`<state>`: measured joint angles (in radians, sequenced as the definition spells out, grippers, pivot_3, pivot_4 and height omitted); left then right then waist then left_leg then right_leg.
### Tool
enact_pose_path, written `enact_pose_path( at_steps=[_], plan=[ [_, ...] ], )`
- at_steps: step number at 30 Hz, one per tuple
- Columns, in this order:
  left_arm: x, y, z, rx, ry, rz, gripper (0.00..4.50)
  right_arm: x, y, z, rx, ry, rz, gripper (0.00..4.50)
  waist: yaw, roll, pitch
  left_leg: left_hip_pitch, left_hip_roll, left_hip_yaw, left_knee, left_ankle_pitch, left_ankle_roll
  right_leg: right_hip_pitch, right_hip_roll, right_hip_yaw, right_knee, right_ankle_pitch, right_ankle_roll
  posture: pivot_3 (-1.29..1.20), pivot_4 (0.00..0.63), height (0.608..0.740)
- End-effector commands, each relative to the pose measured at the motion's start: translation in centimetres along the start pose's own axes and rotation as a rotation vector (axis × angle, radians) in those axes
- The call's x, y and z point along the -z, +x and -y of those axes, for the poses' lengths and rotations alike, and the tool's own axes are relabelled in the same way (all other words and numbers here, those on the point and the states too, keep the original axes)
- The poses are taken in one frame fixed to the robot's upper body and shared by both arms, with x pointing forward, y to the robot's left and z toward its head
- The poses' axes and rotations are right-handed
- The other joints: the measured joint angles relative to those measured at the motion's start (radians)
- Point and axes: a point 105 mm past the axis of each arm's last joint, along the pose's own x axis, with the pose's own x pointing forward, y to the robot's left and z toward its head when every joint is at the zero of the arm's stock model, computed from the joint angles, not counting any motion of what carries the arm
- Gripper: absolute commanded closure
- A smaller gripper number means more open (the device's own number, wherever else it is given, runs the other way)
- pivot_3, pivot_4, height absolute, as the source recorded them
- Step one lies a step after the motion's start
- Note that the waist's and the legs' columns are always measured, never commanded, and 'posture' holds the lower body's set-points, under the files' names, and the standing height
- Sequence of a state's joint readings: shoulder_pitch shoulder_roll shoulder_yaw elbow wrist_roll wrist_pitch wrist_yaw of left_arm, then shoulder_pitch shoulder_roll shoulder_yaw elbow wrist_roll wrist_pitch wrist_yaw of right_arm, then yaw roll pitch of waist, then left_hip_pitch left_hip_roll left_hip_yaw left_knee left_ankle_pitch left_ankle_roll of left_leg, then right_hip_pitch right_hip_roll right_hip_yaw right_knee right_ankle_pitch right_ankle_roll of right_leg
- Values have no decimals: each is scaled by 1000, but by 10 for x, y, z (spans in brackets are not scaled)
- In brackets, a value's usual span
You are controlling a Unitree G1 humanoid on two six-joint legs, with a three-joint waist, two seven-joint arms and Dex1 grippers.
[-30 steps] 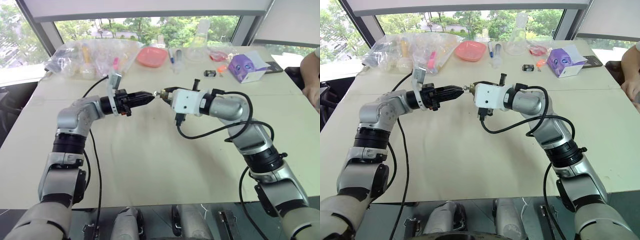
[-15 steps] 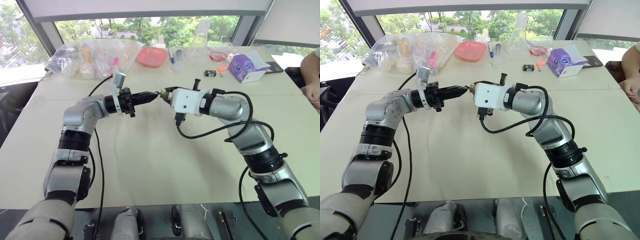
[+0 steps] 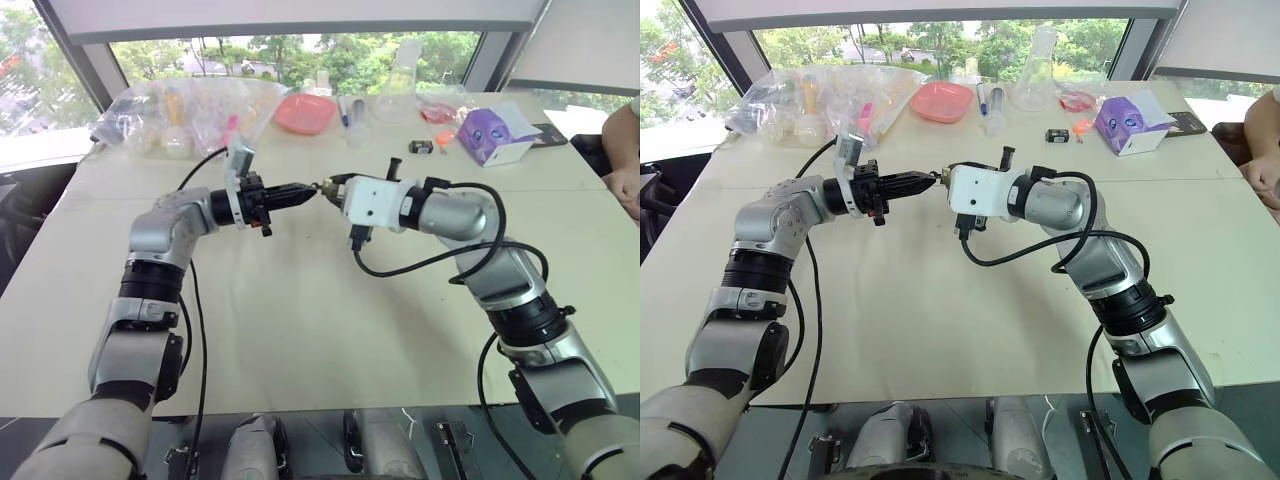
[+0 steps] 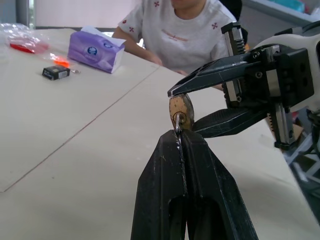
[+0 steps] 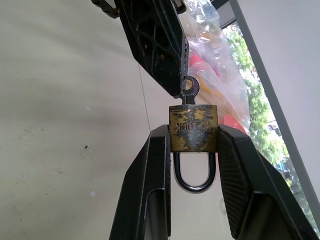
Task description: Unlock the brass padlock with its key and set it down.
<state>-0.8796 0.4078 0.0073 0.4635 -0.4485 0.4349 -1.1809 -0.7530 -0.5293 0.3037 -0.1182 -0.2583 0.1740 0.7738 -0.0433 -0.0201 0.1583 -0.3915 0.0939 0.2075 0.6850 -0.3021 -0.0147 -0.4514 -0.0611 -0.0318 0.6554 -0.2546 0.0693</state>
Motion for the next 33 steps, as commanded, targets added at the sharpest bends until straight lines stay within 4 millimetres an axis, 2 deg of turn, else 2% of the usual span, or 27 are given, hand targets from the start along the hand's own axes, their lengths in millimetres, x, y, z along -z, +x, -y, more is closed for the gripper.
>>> enact_pose_path(
  at_steps=[1,4,9,11,13,15,16,17,19,21,27,33],
  plan=[
    [-13,9,-5,-52,276,-41,4475,-20,-3,5,16,-44,68,3814,0,0,0,0,0,0,0,0,0,0,0,0,0,0,0,0,150,733],
    [-11,14,-3,-39,467,-90,4475,-19,-3,5,16,-42,66,3814,0,0,0,0,0,0,0,0,0,0,0,0,0,0,0,0,150,733],
    [-16,17,-1,-16,617,-99,4475,-18,-2,4,14,-39,65,3814,0,0,0,0,0,0,0,0,0,0,0,0,0,0,0,0,150,733],
    [-15,16,-2,-6,591,-105,4475,-18,-2,4,15,-39,65,3814,0,0,0,0,0,0,0,0,0,0,0,0,0,0,0,0,150,733],
    [-9,7,3,61,329,-108,4475,-18,-2,5,22,-41,63,3814,-1,0,0,0,0,0,0,0,0,0,0,0,0,0,0,0,150,733],
    [-8,-4,7,108,151,-110,4475,-18,-2,7,30,-44,61,3814,-4,0,0,0,0,0,0,0,0,0,0,0,0,0,0,0,150,733],
    [-8,-9,4,108,110,-117,3925,-18,-2,8,34,-48,60,3814,-4,0,0,0,0,0,0,0,0,0,1,0,0,0,0,0,150,733],
    [-10,-14,2,98,79,-120,3674,-17,-2,8,37,-52,58,3814,-4,0,0,0,0,0,0,0,0,0,1,0,0,0,0,0,150,733],
    [-18,-17,-9,33,52,-94,2694,-17,-2,9,40,-61,58,3814,-3,0,0,0,0,0,0,0,0,0,1,0,0,0,0,0,150,733],
    [-26,-17,-10,36,13,-63,1688,-18,-2,10,43,-65,61,3814,1,0,0,0,0,0,0,0,0,0,1,0,0,0,0,0,150,733],
    [-28,-3,-1,104,-30,-30,1688,-22,-1,12,58,-87,77,3814,1,0,0,0,0,0,0,0,0,0,0,0,0,0,0,0,150,733],
    [-25,9,-4,108,-39,-22,1688,-24,0,13,65,-93,82,3814,-2,0,0,0,0,0,0,0,0,0,0,0,0,0,0,0,150,733]
  ],
)
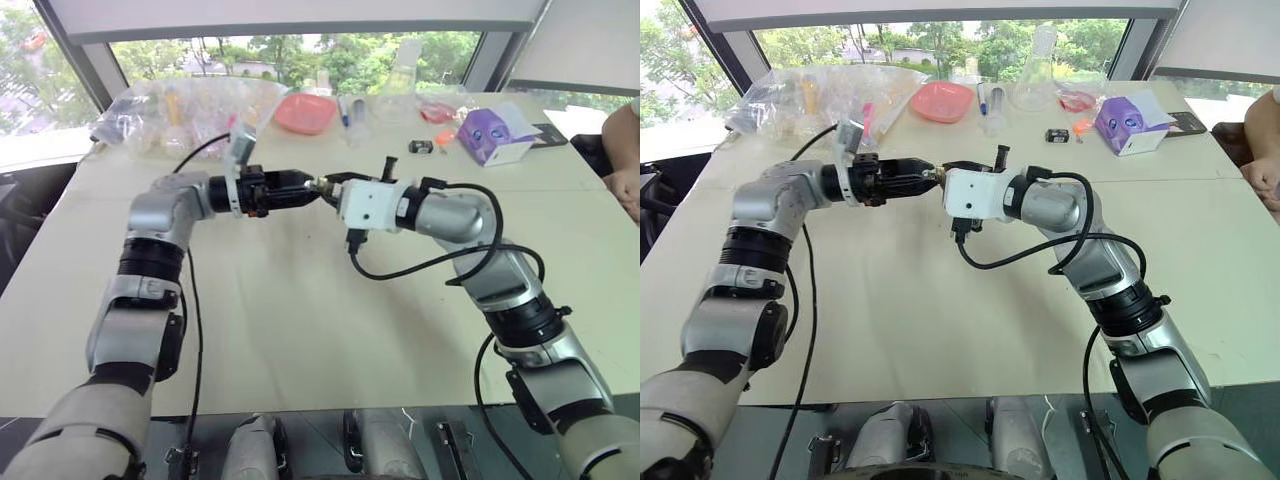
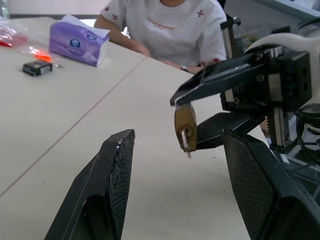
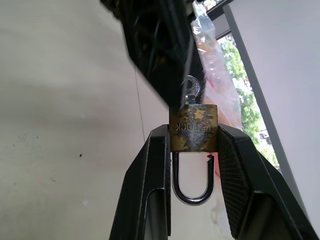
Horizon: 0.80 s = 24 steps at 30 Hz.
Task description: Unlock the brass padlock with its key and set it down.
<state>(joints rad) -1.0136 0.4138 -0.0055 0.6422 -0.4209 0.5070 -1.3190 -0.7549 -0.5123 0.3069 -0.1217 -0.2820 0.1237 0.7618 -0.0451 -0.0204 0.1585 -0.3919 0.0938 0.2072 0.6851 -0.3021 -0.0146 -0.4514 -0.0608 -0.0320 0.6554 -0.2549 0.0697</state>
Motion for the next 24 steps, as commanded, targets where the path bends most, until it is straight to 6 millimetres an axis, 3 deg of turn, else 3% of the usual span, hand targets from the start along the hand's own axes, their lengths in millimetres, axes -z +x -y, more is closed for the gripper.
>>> enact_pose_path(
  at_steps=[1,5,11,20,24],
  plan=[
    [-19,5,0,10,61,33,1688,-15,-2,14,52,-48,43,3814,0,0,0,0,0,0,0,0,0,0,0,0,0,0,0,0,150,733],
    [-23,13,0,27,52,60,1688,-16,-3,14,55,-50,42,3814,0,0,0,0,0,0,0,0,0,0,0,0,0,0,0,0,150,733],
    [-17,13,2,60,44,32,4467,-17,-4,14,59,-50,37,3814,0,0,0,0,0,0,0,0,0,0,0,0,0,0,0,0,150,733],
    [-17,10,-1,31,39,48,4467,-12,-5,13,60,-46,11,3814,0,0,0,0,0,0,0,0,0,0,0,0,0,0,0,0,150,733],
    [-21,4,-3,11,20,76,4467,-7,-21,12,102,112,-6,3814,3,0,0,0,0,0,0,0,0,0,0,0,0,0,0,0,150,733]
  ],
)
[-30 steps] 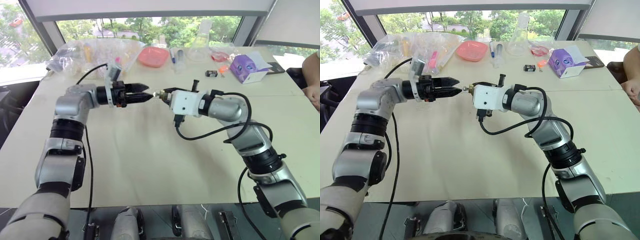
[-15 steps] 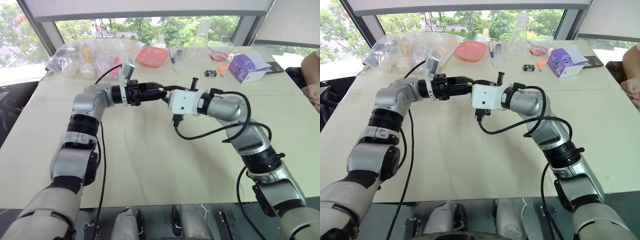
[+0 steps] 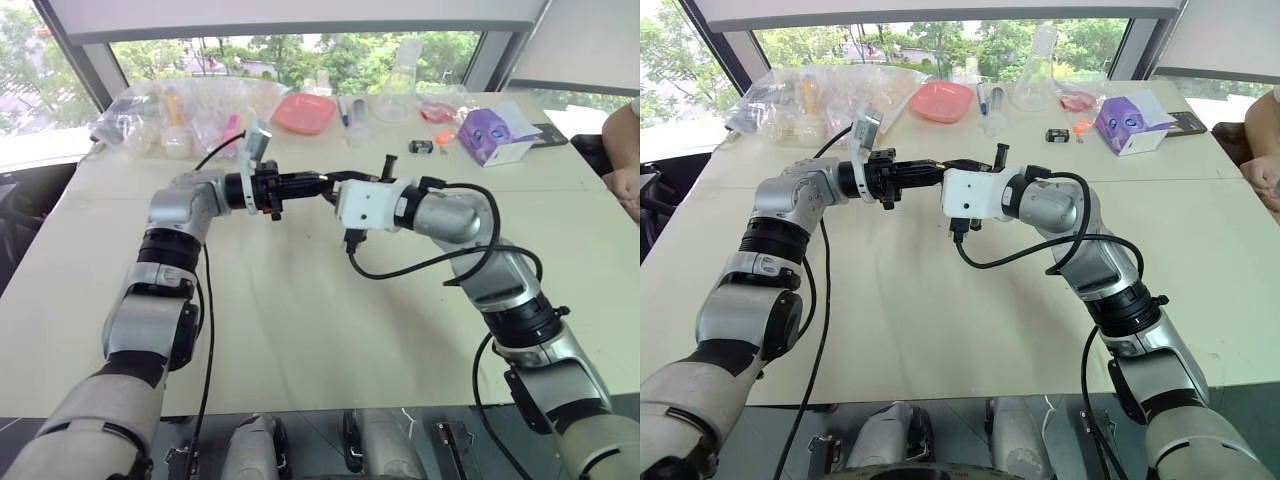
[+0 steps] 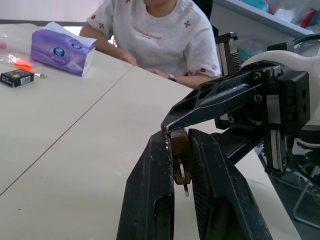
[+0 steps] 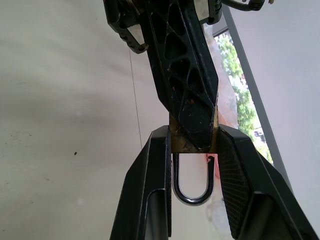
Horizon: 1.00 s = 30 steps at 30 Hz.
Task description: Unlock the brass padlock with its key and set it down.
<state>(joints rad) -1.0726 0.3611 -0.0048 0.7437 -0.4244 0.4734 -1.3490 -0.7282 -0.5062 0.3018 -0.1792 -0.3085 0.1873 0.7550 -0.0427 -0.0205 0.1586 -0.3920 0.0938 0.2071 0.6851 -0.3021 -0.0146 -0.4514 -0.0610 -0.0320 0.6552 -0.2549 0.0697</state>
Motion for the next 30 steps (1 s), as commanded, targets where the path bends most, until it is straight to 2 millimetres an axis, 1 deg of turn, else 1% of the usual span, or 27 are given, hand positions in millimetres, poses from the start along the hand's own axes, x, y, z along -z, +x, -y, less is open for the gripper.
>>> enact_pose_path(
  at_steps=[1,2,5,9,11,12,16,17,20,23,25,30],
  plan=[
    [-18,-13,-4,-48,43,43,4467,-8,-21,15,99,156,34,3814,0,0,0,0,0,0,0,0,0,0,0,0,0,0,0,0,150,733],
    [-18,-13,-4,-48,41,44,4467,-10,-24,17,120,209,42,3814,0,0,0,0,0,0,0,0,0,0,0,0,0,0,0,0,150,733],
    [-17,-13,-3,-46,39,43,4467,-14,-28,18,131,285,51,3814,-3,0,0,0,0,-1,0,0,0,0,0,0,0,0,0,0,150,733],
    [-17,-12,-1,-37,34,43,4467,-13,-29,17,126,253,28,3814,-2,0,0,0,0,-1,0,0,0,0,0,0,0,0,0,0,150,733],
    [-16,-11,-1,-33,36,37,4500,-14,-27,14,93,260,38,2736,-2,0,0,0,0,-1,0,0,0,0,0,0,0,0,0,0,150,733],
    [-16,-11,-1,-34,39,37,4500,-13,-27,16,107,239,29,2339,-4,0,0,0,0,-1,0,0,0,0,0,0,0,0,0,0,150,733],
    [-18,-12,-2,-44,47,42,4500,-11,-32,20,121,201,9,203,2,0,0,0,0,-1,0,0,0,0,0,0,0,0,0,0,150,733],
    [-18,-13,-2,-46,45,45,4500,-12,-36,21,119,215,15,203,3,0,0,0,0,-1,0,0,0,0,0,0,0,0,0,0,150,733],
    [-19,-15,-1,-37,30,54,4500,-17,-46,33,190,368,72,203,3,0,0,-1,-1,-2,0,0,0,0,0,0,0,0,0,0,150,733],
    [-19,-15,3,-15,15,61,4500,-15,-50,44,264,441,75,203,1,0,0,-1,-1,-2,0,0,0,0,0,0,0,0,0,0,150,733],
    [-18,-14,8,11,10,61,4500,-12,-49,47,290,451,66,203,-1,0,0,-1,-1,-2,0,0,0,0,0,0,0,0,0,0,150,733],
    [-21,-13,18,53,16,60,4500,-12,-40,42,280,459,65,203,-2,0,0,-1,0,-2,0,0,0,0,0,0,0,0,0,0,150,733]
  ],
)
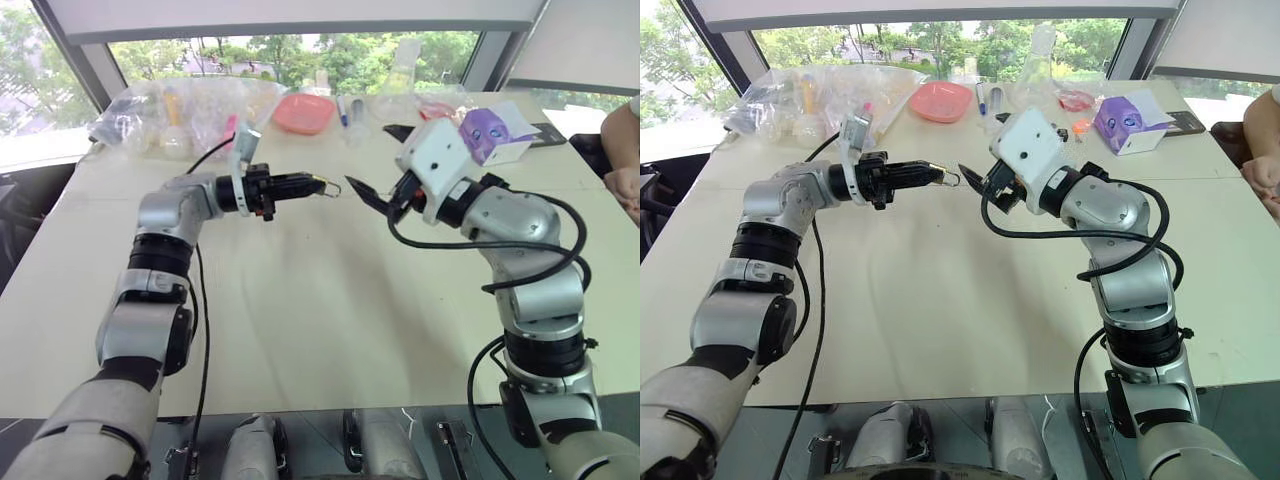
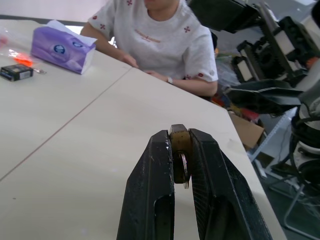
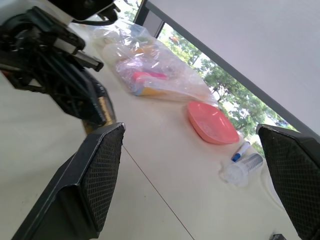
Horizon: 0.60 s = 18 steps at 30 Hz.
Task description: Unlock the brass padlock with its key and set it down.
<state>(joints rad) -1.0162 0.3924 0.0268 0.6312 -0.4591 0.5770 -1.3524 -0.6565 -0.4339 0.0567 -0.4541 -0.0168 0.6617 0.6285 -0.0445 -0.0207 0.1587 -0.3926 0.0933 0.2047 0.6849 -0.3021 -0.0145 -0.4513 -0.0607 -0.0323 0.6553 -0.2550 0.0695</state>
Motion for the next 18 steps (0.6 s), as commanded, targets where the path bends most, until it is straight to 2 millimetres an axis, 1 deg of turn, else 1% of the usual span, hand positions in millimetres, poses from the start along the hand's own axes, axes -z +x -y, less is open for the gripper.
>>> enact_pose_path(
  at_steps=[1,5,7,13,18],
  plan=[
    [-20,0,13,51,57,39,4500,-12,4,-1,6,-17,51,203,0,0,0,0,0,0,0,0,0,0,0,0,0,0,0,0,150,733],
    [-21,0,16,54,60,43,4500,-11,8,-8,-25,-8,56,203,1,0,0,0,0,0,0,0,0,0,0,0,0,0,0,0,150,733],
    [-22,0,18,57,62,45,4500,-7,10,-12,-49,-7,44,203,1,0,0,0,0,0,0,0,0,0,0,0,0,0,0,0,150,733],
    [-21,-2,20,58,68,44,4500,9,15,-9,-38,20,-5,203,2,0,0,0,0,0,0,0,0,0,0,0,0,0,0,0,150,733],
    [-20,-1,21,63,67,46,4500,15,16,-13,-71,81,-25,203,1,0,0,0,0,0,0,0,0,0,0,0,0,0,0,0,150,733]
  ],
)
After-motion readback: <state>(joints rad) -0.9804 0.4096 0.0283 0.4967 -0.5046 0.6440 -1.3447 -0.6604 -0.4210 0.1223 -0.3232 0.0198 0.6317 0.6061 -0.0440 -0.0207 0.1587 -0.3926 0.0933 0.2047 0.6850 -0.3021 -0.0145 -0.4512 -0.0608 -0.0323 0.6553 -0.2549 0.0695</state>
